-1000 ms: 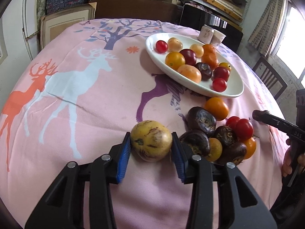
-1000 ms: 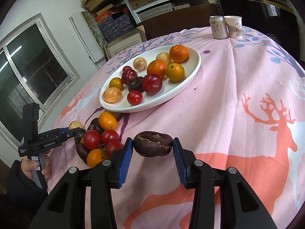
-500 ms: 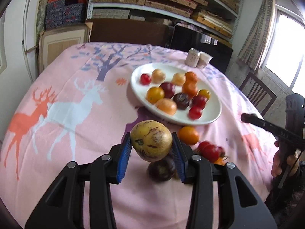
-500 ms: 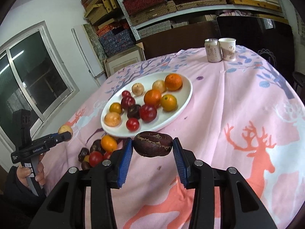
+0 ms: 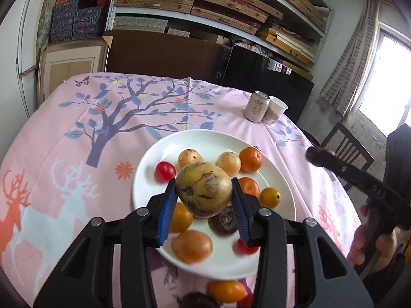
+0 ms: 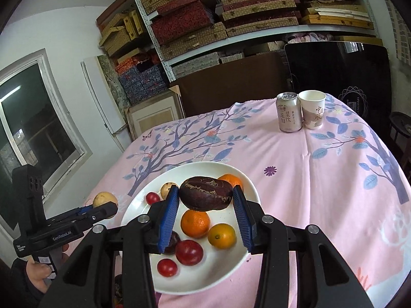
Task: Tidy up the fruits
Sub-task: 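Carry both fruits over the white plate and open both tools, then grasp a dark purple round fruit with the left tool while the right tool grasps a tangerine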
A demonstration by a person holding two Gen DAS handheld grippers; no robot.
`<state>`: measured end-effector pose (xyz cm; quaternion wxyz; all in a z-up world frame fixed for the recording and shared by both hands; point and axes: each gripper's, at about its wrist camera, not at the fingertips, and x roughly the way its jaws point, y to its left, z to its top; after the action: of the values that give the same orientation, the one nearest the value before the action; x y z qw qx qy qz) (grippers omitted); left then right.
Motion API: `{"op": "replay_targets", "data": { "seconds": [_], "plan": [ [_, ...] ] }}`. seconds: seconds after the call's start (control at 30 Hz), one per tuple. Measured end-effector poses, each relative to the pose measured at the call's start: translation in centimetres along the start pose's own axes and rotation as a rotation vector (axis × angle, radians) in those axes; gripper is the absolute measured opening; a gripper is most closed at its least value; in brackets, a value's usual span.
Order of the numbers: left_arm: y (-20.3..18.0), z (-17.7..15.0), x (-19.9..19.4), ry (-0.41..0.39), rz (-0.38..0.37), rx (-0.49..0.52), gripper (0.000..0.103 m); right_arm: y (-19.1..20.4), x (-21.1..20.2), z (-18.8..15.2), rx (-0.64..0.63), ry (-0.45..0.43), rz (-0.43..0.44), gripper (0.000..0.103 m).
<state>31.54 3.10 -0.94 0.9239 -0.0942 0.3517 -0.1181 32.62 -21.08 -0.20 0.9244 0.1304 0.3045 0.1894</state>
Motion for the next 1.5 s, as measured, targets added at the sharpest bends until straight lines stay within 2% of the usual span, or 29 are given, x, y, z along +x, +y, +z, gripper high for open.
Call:
{"op": "replay_targets", "data": {
  "seconds": [0.27, 0.3, 0.33, 0.37, 0.43, 0.53, 0.73, 0.8, 0.83, 0.97, 1.07, 1.37, 1.47, 1.5],
  "plan": [
    [2.4, 0.0, 4.1, 0.035, -0.021, -0.075, 0.041, 0.7, 4.3, -0.7, -0.071, 0.027, -0.061, 0.044],
    [2.9, 0.1, 4.6, 0.042, -0.026, -0.101, 0.041, 0.8, 4.6, -0.7, -0.089, 0.026, -0.068, 0.051],
    [3.3, 0.2, 5.1, 0.048, -0.037, -0.127, 0.049, 0.8, 4.7, -0.8, -0.094, 0.026, -0.076, 0.058],
    [3.7, 0.2, 5.1, 0.044, -0.042, -0.151, 0.053, 0.8, 4.4, -0.9, -0.09, 0.014, -0.083, 0.069],
    [4.2, 0.0, 4.7, 0.021, -0.044, -0.165, 0.065, 0.4, 3.9, -1.1, -0.076, -0.006, -0.069, 0.072],
    [4.1, -0.4, 4.0, 0.003, -0.045, -0.156, 0.066, -0.5, 2.9, -1.6, -0.032, -0.011, -0.046, 0.073],
    [2.9, -2.6, 2.3, 0.004, -0.017, -0.085, 0.067, -1.8, 0.4, -2.6, 0.007, -0.041, -0.053, 0.087],
    [2.6, -3.3, 1.2, 0.008, -0.024, -0.086, 0.072, -2.2, -0.3, -2.8, 0.02, -0.059, -0.057, 0.091],
    [2.3, -3.7, 0.7, 0.011, -0.022, -0.077, 0.076, -2.3, -0.5, -2.9, 0.024, -0.062, -0.059, 0.091],
    [1.2, -5.6, -1.8, 0.032, -0.017, -0.011, 0.076, -2.8, -0.9, -3.3, 0.036, -0.048, -0.062, 0.092],
    [0.9, -7.8, -3.8, 0.049, 0.022, 0.044, 0.076, -2.7, -1.5, -3.8, 0.03, -0.046, -0.06, 0.092],
    [2.1, -14.6, -8.9, 0.081, 0.14, 0.119, 0.076, -2.6, -3.9, -5.6, 0.018, -0.05, -0.071, 0.092],
    [2.4, -15.5, -9.2, 0.093, 0.117, 0.103, 0.073, -2.8, -4.3, -6.0, 0.025, -0.052, -0.081, 0.092],
    [2.5, -15.6, -9.0, 0.099, 0.106, 0.092, 0.068, -2.8, -4.4, -6.1, 0.026, -0.054, -0.085, 0.092]
  ]
}}
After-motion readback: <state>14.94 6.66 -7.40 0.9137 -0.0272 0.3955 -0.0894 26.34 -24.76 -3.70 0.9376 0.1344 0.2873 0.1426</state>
